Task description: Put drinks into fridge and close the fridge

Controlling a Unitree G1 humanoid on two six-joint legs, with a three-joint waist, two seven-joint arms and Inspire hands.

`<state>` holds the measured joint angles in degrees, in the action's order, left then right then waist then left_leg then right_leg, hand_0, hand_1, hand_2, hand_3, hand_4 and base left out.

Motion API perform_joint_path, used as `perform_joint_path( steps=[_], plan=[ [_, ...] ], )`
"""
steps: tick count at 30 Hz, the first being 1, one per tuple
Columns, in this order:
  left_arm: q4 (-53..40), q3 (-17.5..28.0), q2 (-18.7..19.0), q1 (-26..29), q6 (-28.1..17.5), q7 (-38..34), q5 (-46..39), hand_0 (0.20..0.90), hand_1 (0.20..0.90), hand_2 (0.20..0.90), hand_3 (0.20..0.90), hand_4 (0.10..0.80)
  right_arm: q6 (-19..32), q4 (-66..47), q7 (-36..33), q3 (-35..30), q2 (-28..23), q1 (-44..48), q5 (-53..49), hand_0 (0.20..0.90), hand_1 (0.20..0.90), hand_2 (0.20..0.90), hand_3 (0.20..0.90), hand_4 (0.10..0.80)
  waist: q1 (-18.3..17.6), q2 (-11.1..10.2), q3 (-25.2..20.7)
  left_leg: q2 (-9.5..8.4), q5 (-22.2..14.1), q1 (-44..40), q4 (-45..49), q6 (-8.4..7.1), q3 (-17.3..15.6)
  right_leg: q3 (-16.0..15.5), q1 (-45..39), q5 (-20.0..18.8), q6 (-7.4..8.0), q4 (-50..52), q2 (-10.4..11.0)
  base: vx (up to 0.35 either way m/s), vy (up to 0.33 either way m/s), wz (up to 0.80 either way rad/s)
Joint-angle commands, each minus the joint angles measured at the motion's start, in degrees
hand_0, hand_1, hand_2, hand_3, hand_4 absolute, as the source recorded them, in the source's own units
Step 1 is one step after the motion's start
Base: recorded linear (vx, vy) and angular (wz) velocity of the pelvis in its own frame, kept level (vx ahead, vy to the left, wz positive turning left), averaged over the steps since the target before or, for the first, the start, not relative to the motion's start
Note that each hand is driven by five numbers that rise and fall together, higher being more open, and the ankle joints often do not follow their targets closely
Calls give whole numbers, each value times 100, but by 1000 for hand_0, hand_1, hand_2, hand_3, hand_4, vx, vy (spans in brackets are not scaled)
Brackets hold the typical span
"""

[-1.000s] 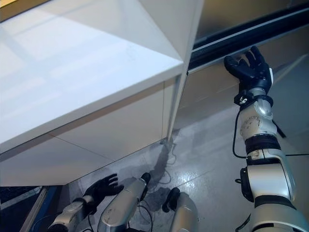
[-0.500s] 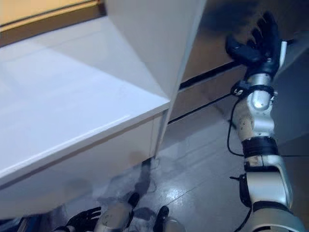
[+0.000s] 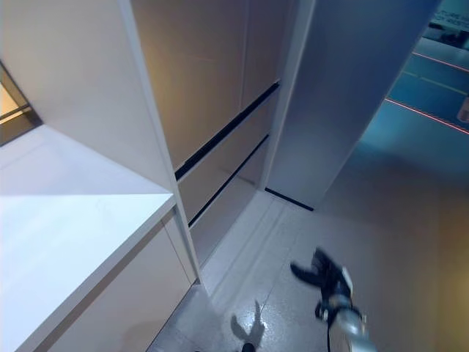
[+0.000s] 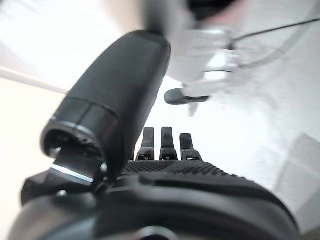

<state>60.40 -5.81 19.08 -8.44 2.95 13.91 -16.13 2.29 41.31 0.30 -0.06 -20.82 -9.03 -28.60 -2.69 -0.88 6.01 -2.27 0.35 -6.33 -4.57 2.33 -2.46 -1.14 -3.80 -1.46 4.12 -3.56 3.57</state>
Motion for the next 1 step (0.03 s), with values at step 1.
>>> perform_joint_path(
  steps=[1],
  plan=[
    [96,-31,-111,482,-361,211,-39,900,900,900,900,800,324,485,627,21,70,550,439,900,900,900,900,800,64,-66,-122,-75,-480,107,461,-18,-281,-337,234,206,-36,524,-192,6,-34,-1]
  ],
)
